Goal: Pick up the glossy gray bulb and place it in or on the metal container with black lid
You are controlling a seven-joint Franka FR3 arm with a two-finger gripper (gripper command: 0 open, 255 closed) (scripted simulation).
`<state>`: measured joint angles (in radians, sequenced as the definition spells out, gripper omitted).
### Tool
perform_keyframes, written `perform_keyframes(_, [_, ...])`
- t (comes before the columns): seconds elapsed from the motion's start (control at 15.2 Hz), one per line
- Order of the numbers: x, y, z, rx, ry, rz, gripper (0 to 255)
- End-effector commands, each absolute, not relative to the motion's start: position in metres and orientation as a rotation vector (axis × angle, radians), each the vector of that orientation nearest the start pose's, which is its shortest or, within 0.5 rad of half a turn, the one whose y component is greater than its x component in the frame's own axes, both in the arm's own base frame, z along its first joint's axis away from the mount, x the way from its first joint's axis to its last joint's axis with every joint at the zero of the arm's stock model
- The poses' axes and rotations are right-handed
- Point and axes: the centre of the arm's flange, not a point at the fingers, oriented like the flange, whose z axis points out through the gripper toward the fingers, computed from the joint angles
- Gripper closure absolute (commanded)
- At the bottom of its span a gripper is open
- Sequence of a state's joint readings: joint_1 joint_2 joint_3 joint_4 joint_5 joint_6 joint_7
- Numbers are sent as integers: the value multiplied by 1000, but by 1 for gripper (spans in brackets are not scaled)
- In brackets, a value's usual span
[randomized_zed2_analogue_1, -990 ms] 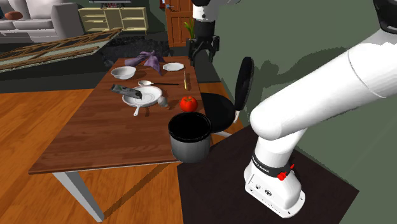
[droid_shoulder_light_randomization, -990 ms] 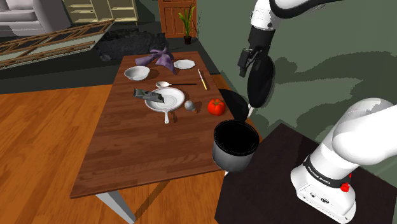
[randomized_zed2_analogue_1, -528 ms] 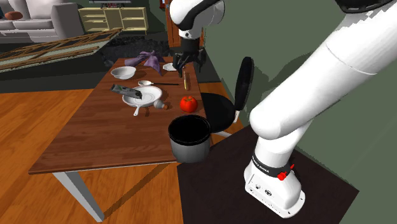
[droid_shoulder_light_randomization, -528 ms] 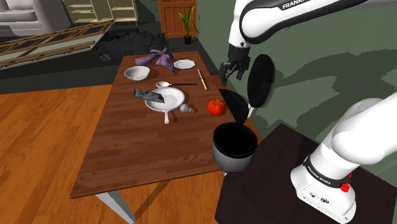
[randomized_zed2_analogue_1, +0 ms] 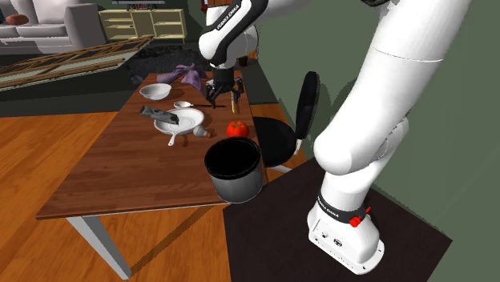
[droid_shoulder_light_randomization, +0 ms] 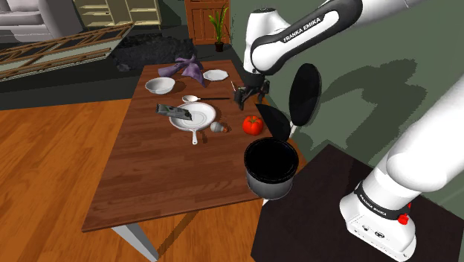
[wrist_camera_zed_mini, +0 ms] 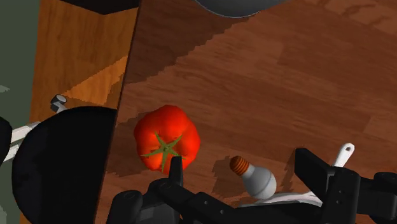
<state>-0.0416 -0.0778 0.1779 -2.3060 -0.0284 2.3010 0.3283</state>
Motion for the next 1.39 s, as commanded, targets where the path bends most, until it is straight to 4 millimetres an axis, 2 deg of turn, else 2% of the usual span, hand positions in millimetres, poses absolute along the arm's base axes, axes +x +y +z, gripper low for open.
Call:
perform_keyframes(0.0, [519, 73, 365, -3147, 315, -126, 0])
perform_keyframes(0.73, [621, 84, 263, -3154, 527, -140, 0])
perform_keyframes(1.19, [623, 82, 226, -3154, 527, -140, 0])
perform_keyframes(1.32, [624, 82, 223, -3154, 527, -140, 0])
